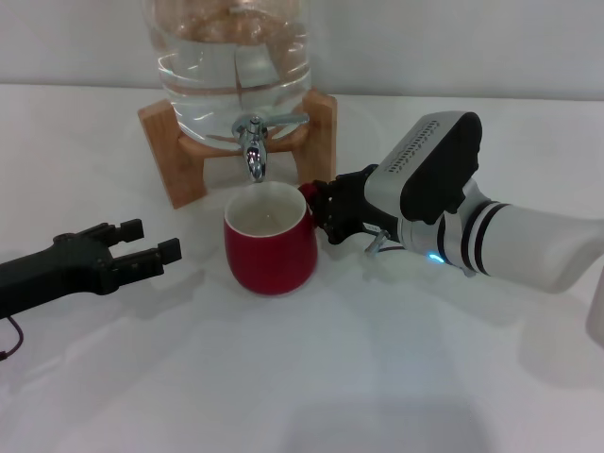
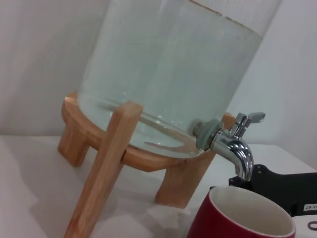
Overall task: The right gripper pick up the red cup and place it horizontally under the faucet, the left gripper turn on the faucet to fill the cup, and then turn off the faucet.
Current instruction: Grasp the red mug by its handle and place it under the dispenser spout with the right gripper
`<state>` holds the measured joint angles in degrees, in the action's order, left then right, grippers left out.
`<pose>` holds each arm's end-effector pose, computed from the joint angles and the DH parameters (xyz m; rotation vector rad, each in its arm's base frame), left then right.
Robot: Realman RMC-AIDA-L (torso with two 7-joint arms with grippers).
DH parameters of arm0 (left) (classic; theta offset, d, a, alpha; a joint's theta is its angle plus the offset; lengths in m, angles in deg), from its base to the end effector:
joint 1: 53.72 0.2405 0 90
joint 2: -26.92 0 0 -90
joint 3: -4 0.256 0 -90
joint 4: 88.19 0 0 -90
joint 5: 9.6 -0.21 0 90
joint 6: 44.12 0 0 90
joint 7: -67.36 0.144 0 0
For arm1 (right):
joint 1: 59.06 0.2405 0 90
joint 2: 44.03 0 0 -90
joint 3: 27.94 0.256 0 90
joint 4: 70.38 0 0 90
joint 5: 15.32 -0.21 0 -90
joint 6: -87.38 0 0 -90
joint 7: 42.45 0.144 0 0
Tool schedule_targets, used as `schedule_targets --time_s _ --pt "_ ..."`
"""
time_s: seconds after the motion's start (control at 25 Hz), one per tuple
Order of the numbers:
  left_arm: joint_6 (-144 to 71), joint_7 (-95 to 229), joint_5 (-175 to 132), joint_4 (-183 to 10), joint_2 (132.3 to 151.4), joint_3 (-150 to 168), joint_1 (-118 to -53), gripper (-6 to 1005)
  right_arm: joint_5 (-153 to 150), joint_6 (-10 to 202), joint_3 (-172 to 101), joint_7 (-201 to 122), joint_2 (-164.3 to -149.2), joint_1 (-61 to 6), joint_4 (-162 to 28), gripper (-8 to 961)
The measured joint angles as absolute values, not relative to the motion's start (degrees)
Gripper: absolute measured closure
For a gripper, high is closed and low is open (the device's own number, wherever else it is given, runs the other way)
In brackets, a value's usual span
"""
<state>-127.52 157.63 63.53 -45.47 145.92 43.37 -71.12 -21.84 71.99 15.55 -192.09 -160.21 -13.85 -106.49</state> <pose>-0.3249 0.2946 0.0294 -2.3650 -1.0272 -0.7340 0.1559 0.3923 -0.1380 -2.4527 0.3368 0.3582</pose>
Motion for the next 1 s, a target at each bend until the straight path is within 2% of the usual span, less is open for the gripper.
schedule_targets --time_s 0.2,0.64,1.0 --pt "-127.5 157.6 63.5 -45.5 145.92 43.4 -71.0 112 -21.9 71.5 15.3 -192.1 -160.22 -13.8 -106.5 855" --pt "-127.5 157.3 63.5 -45.5 145.92 43.4 -70.9 112 -22.1 71.5 15.4 -192.1 -160.21 -14.1 -106.6 741" --pt "-127.8 157.3 63.4 -45.5 145.92 43.5 -70.9 112 -23.4 71.9 15.3 -192.1 -160.21 -13.9 -106.3 740"
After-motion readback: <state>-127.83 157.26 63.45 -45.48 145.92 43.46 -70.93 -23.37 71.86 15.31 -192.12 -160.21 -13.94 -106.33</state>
